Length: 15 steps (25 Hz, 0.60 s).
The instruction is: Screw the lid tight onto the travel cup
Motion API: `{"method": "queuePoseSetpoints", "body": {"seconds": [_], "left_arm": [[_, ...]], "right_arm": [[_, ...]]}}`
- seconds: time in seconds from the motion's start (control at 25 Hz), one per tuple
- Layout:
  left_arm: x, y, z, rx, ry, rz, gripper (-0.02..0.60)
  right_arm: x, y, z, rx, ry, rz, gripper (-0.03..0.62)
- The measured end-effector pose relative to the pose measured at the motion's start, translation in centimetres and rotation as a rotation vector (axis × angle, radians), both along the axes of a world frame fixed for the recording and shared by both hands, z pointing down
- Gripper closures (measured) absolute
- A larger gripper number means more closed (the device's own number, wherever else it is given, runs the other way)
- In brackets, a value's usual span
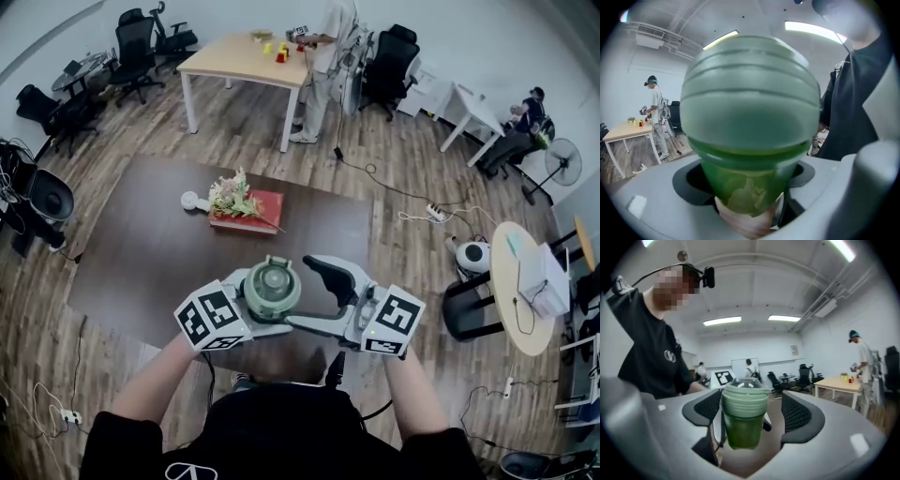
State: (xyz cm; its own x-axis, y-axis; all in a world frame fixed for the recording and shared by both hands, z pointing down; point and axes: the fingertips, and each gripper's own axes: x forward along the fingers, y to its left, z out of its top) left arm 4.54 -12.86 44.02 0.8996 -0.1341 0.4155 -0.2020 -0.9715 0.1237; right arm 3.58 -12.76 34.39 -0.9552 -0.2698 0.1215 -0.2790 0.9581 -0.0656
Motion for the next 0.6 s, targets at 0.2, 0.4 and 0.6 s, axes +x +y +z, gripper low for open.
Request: {"method": "queuePoseSetpoints", "body": {"seconds": [0.2,0.4,0.6], "left_arm": [[0.7,2.0,0.3,-0.007,-0.022,0.086,0.173],[0.0,0.9,-0.3,-0.01,0.011,0.015,0.173],[-1.1,-0.3,-0.2,-0.016,0.012,-0.074,0.173]], "right_arm": [[-1.3,1.1,1.5,0.046,0.122,-0.298,0.154],[-3.0,0.9,0.4,-0.031,-0.005,-0.232,0.198],[-4.1,0.0,0.4,-0.023,-0.031,0.184,0.201]]}}
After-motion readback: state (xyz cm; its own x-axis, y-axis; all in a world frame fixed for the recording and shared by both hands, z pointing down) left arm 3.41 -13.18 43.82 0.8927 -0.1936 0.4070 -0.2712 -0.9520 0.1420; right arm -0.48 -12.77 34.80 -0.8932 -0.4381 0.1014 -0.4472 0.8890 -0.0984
